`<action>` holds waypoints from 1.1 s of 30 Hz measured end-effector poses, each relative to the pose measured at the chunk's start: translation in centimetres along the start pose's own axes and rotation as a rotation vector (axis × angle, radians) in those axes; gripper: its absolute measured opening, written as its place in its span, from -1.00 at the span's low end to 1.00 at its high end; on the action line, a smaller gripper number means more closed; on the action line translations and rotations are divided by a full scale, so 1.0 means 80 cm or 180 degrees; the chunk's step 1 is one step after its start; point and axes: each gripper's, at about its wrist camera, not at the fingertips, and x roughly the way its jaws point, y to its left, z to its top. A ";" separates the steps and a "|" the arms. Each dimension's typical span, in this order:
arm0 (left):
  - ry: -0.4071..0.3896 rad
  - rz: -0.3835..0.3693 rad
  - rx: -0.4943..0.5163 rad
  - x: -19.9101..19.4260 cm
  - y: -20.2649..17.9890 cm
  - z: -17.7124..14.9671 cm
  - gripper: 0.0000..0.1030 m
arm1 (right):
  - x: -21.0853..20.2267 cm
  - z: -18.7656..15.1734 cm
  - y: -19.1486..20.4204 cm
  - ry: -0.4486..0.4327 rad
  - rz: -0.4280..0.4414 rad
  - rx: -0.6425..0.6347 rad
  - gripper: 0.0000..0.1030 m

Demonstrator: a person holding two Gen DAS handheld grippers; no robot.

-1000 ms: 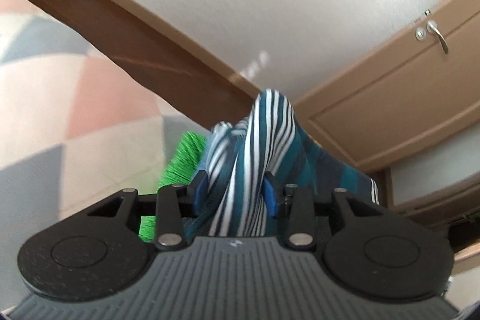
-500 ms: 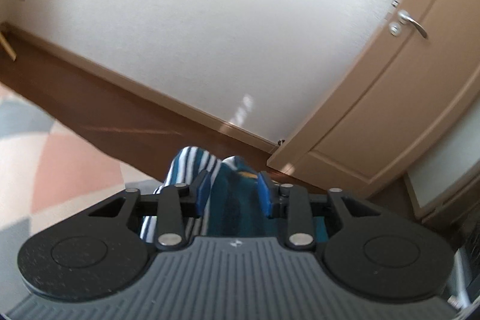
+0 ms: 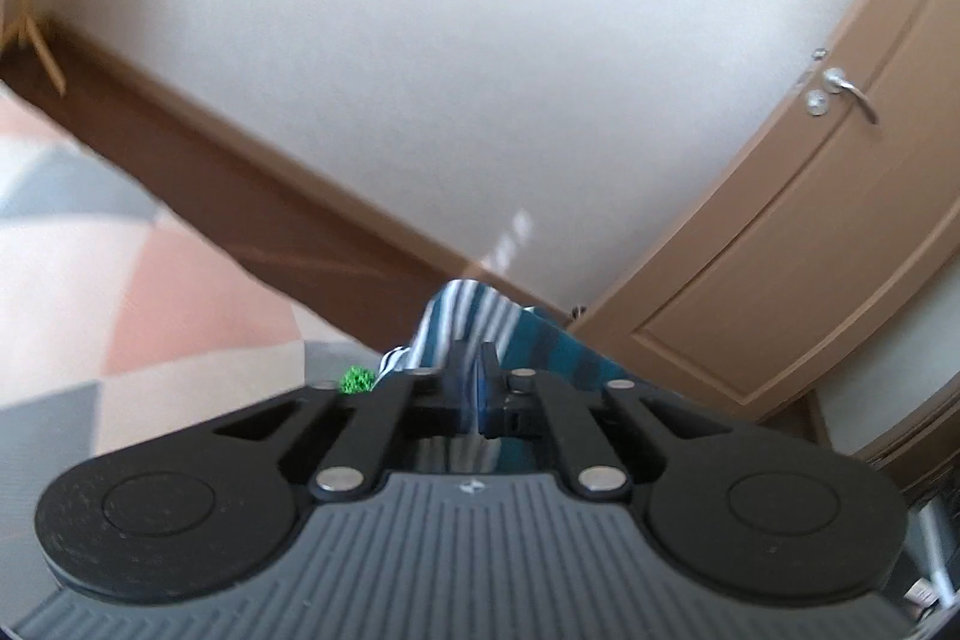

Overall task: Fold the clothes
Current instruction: 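Lower the sweater onto the blue and green clothes stack with both tools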

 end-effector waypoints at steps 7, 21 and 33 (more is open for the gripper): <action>-0.0227 0.0285 0.0120 -0.088 -0.005 -0.063 -0.82 | -0.100 -0.009 0.068 -0.0494 0.0360 -0.0306 0.15; -0.0412 0.0521 0.0054 -0.129 -0.029 -0.127 -0.85 | -0.101 -0.101 0.077 -0.0303 0.0386 -0.0882 0.07; -0.0276 0.0461 0.0552 -0.103 -0.144 -0.195 -0.79 | -0.073 -0.023 0.025 -0.0589 0.0392 -0.0943 0.07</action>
